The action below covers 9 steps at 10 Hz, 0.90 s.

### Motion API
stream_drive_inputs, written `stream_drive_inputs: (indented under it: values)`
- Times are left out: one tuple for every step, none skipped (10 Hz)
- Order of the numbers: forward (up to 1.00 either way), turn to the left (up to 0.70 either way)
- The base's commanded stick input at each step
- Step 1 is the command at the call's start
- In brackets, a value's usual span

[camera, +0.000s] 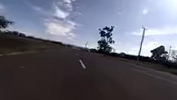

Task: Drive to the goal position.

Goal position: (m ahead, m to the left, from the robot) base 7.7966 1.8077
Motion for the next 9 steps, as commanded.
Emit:
stream_drive_inputs:
  values:
    - [1.0, 0.0]
    - [1.0, 0.0]
    - [1.0, 0.0]
    - [1.0, 0.0]
    - [1.0, 0.0]
    - [1.0, 0.0]
    - [1.0, 0.0]
    - [1.0, 0.0]
    - [1.0, 0.0]
